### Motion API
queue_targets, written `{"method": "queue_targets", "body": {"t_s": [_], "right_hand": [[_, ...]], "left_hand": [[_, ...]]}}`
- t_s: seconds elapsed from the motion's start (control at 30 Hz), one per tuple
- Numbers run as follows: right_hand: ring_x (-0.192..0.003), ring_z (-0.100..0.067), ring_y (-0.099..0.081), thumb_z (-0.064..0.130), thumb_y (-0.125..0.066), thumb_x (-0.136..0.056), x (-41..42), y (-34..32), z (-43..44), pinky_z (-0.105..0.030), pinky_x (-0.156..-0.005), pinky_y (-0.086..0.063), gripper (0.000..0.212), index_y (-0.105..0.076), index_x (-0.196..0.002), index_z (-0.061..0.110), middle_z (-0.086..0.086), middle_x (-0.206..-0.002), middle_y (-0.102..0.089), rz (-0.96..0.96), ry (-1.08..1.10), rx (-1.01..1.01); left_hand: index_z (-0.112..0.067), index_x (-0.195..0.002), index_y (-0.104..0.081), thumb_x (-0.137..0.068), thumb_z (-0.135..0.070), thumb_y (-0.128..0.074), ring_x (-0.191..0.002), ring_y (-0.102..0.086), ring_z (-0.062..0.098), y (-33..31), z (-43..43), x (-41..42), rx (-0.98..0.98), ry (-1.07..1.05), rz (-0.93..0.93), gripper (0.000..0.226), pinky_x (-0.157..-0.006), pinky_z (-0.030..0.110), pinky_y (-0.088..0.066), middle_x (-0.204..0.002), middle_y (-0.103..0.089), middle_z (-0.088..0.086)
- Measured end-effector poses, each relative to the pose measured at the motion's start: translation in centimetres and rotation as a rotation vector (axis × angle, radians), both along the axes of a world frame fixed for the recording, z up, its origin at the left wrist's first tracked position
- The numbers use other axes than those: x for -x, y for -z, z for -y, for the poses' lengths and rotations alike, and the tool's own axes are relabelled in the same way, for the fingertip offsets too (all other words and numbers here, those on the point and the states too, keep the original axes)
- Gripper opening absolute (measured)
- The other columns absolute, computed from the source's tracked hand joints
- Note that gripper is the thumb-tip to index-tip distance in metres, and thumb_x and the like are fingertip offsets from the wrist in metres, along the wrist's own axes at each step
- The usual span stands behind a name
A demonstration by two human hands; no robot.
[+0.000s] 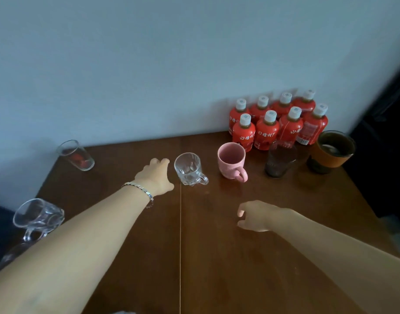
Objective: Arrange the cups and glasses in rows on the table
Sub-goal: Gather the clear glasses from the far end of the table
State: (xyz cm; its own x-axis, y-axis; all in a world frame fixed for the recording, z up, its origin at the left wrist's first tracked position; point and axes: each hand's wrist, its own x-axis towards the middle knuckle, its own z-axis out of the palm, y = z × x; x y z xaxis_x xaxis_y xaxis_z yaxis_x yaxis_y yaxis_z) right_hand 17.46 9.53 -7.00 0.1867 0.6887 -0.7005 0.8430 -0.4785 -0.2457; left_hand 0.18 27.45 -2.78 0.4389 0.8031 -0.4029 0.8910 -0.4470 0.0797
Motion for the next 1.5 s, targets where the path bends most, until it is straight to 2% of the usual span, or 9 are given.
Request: {"method": "queue_targets", "body": {"t_s": [0.13, 0.33, 0.6, 0.73, 0.87, 1.03, 1.13, 1.27, 1.5], "right_hand": [[-0.123, -0.022, -0.052, 0.033, -0.048, -0.095, 2.5, -2.0, -0.4, -0.032, -0.098, -0.043, 0.042, -0.049, -0.134, 0.018, -0.003, -0.137, -0.051, 0.011, -0.101, -0.025], [-0.122, -0.023, -0.052, 0.033, -0.049, -0.094, 9.1, -4.6, -2.6, -0.033, -0.099, -0.045, 0.042, -0.049, -0.134, 0.018, -0.003, -0.137, -0.052, 0.051, -0.211, -0.037], [-0.129, -0.022, -0.047, 0.033, -0.048, -0.095, 18.1, -7.1, -7.0, -0.034, -0.104, -0.040, 0.043, -0.048, -0.135, 0.018, -0.003, -0.141, -0.049, 0.100, -0.221, -0.085], [-0.127, -0.022, -0.049, 0.034, -0.048, -0.094, 24.5, -7.7, -10.4, -0.034, -0.103, -0.042, 0.042, -0.049, -0.134, 0.018, -0.003, -0.139, -0.051, 0.118, -0.202, -0.101], [-0.125, -0.023, -0.050, 0.034, -0.048, -0.094, 30.2, -7.5, -13.7, -0.035, -0.099, -0.044, 0.041, -0.051, -0.132, 0.019, -0.002, -0.137, -0.051, 0.136, -0.172, -0.139], [-0.119, -0.025, -0.055, 0.035, -0.049, -0.093, 36.1, -6.5, -18.0, -0.035, -0.093, -0.046, 0.042, -0.052, -0.131, 0.016, -0.005, -0.134, -0.054, 0.113, -0.132, -0.183], [-0.120, -0.027, -0.054, 0.047, -0.053, -0.089, 39.1, -5.7, -21.4, -0.039, -0.094, -0.048, 0.057, -0.048, -0.133, 0.012, -0.007, -0.133, -0.052, 0.163, -0.150, -0.215], [-0.127, -0.030, -0.043, 0.061, -0.059, -0.079, 42.0, -4.2, -26.3, -0.042, -0.098, -0.043, 0.081, -0.036, -0.138, 0.010, -0.011, -0.138, -0.039, 0.185, -0.150, -0.283], [-0.131, -0.031, -0.038, 0.045, -0.068, -0.079, 44.2, 0.0, -30.9, -0.040, -0.099, -0.041, 0.089, -0.017, -0.148, 0.022, -0.008, -0.146, -0.029, 0.217, -0.221, -0.282]], "left_hand": [[-0.014, -0.117, -0.058, -0.092, -0.031, -0.051, -0.115, -0.059, 0.026, -1.7, 2.1, 4.4, 0.126, 0.050, -0.138, 0.031, -0.090, 0.033, -0.047, -0.116, -0.060, 0.004], [-0.016, -0.127, -0.054, -0.094, -0.032, -0.047, -0.115, -0.057, 0.023, -3.5, 4.7, 12.4, 0.174, 0.062, -0.158, 0.037, -0.097, 0.036, -0.045, -0.124, -0.060, 0.002], [-0.009, -0.112, -0.065, -0.093, -0.028, -0.049, -0.112, -0.059, 0.025, -7.0, -1.2, 23.1, 0.088, -0.031, -0.002, 0.031, -0.098, 0.038, -0.046, -0.117, -0.064, 0.005], [-0.008, -0.073, -0.064, -0.089, -0.021, -0.051, -0.080, -0.065, 0.030, -6.6, -6.2, 30.6, 0.045, -0.081, 0.062, 0.024, -0.077, 0.035, -0.050, -0.077, -0.062, 0.010], [-0.014, -0.047, -0.037, -0.091, -0.018, -0.051, -0.045, -0.032, 0.019, -5.3, -9.4, 36.0, 0.041, -0.103, 0.060, 0.046, -0.057, 0.029, -0.031, -0.049, -0.032, 0.002], [-0.013, -0.049, -0.033, -0.093, -0.017, -0.047, -0.043, -0.027, 0.013, -2.7, -11.5, 39.4, 0.117, -0.114, 0.012, 0.046, -0.062, 0.030, -0.038, -0.049, -0.030, 0.000], [-0.005, -0.055, -0.043, -0.094, -0.019, -0.047, -0.043, -0.034, 0.016, -1.0, -12.5, 40.4, 0.158, -0.149, 0.061, 0.041, -0.053, 0.026, -0.036, -0.050, -0.034, 0.005], [-0.005, -0.054, -0.045, -0.095, -0.020, -0.048, -0.047, -0.044, 0.019, 1.2, -13.6, 41.4, 0.196, -0.157, 0.098, 0.043, -0.063, 0.030, -0.042, -0.051, -0.037, 0.005], [-0.010, -0.048, -0.041, -0.093, -0.020, -0.049, -0.045, -0.034, 0.014, 4.8, -16.5, 42.5, 0.200, -0.154, 0.085, 0.047, -0.061, 0.034, -0.043, -0.048, -0.034, 0.000]]}}
